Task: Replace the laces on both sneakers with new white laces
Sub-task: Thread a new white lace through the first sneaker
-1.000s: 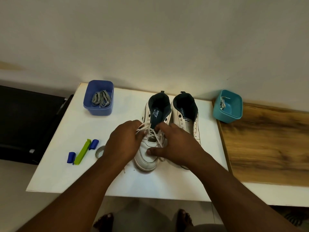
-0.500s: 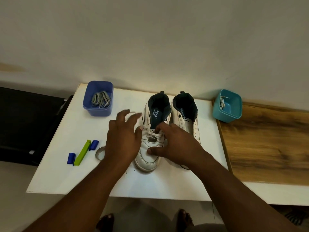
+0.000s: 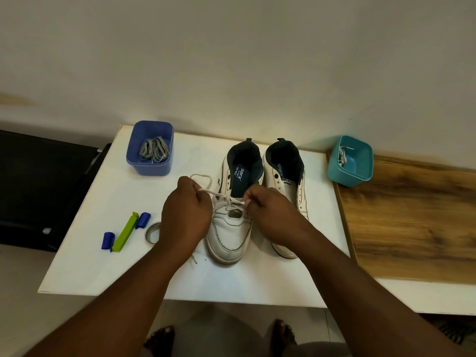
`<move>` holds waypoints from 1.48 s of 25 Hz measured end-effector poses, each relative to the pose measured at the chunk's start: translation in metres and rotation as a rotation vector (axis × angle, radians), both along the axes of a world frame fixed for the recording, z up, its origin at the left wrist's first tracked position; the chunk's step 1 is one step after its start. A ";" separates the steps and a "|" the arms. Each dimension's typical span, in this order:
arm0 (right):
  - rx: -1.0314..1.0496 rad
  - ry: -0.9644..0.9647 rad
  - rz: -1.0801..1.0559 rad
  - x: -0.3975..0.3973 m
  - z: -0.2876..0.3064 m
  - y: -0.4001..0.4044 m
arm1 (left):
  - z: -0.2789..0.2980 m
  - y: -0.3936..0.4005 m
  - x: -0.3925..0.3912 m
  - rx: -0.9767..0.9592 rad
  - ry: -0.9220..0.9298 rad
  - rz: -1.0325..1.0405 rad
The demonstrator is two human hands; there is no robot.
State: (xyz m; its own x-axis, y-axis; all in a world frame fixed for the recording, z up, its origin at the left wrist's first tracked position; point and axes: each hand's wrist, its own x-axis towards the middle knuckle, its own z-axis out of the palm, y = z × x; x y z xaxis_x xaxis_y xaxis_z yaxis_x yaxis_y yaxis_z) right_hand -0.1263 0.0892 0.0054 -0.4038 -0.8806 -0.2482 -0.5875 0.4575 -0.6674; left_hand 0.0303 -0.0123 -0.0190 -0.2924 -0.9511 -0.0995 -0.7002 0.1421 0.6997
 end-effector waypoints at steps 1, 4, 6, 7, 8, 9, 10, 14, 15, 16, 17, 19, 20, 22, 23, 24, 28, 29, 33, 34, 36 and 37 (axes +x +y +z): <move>-0.010 -0.010 -0.005 0.002 0.000 0.000 | 0.001 0.001 0.000 -0.019 0.012 -0.048; 0.000 0.131 0.031 0.006 -0.003 0.002 | -0.002 0.004 0.000 -0.108 -0.096 -0.227; 0.019 0.251 0.054 0.008 -0.006 0.004 | -0.002 0.003 0.001 -0.170 -0.229 -0.230; 0.005 0.280 0.045 0.008 -0.007 0.003 | -0.001 0.001 0.002 -0.188 -0.265 -0.208; -0.016 0.293 0.039 0.007 -0.007 0.002 | 0.001 -0.002 0.003 -0.195 -0.278 -0.170; -0.038 0.300 0.034 0.005 -0.009 0.001 | 0.001 -0.005 0.004 -0.177 -0.259 -0.121; -0.048 0.310 0.026 0.004 -0.010 0.001 | 0.003 -0.008 0.005 -0.135 -0.218 -0.069; -0.057 0.375 0.009 0.007 -0.009 0.003 | 0.002 -0.006 0.004 -0.042 -0.013 0.070; -0.058 0.372 0.011 0.008 -0.008 0.003 | 0.002 -0.005 0.003 -0.050 -0.001 0.090; -0.053 0.366 0.012 0.009 -0.007 0.003 | 0.003 -0.004 0.004 -0.050 -0.001 0.099; -0.051 0.362 0.009 0.009 -0.007 0.003 | 0.004 -0.004 0.004 -0.055 -0.007 0.098; -0.042 0.360 0.002 0.008 -0.006 0.003 | 0.006 -0.003 0.005 -0.087 -0.021 0.081; -0.037 0.360 -0.002 0.007 -0.006 0.003 | 0.008 -0.001 0.006 -0.108 -0.018 0.074; -0.038 0.355 -0.004 0.006 -0.007 0.004 | 0.015 0.004 0.009 -0.131 -0.031 0.024; -0.039 0.350 -0.002 0.006 -0.008 0.004 | 0.020 0.009 0.010 -0.133 -0.089 -0.035; -0.036 0.344 0.000 0.006 -0.008 0.004 | 0.021 0.014 0.010 -0.138 -0.213 -0.111; -0.030 0.346 0.000 0.006 -0.009 0.005 | 0.022 0.026 0.014 -0.238 -0.645 -0.263; -0.033 0.344 -0.005 0.005 -0.009 0.005 | 0.026 0.024 0.014 -0.255 -0.662 -0.262; -0.030 0.324 -0.005 0.003 -0.008 0.006 | 0.034 0.008 0.022 -0.190 -0.586 -0.234; -0.031 0.318 -0.002 0.003 -0.009 0.005 | 0.033 0.005 0.023 -0.164 -0.497 -0.209; -0.027 0.314 -0.001 0.002 -0.009 0.004 | 0.032 0.001 0.025 -0.194 -0.323 -0.123; -0.024 0.314 -0.002 0.002 -0.009 0.004 | 0.032 -0.001 0.024 -0.247 -0.255 -0.062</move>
State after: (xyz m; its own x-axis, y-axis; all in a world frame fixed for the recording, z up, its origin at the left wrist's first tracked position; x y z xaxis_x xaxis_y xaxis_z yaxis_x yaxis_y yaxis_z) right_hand -0.1246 0.0937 -0.0041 -0.4593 -0.8837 -0.0899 -0.7657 0.4452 -0.4642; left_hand 0.0545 -0.0128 0.0133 -0.3458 -0.9367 0.0539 -0.8326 0.3329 0.4427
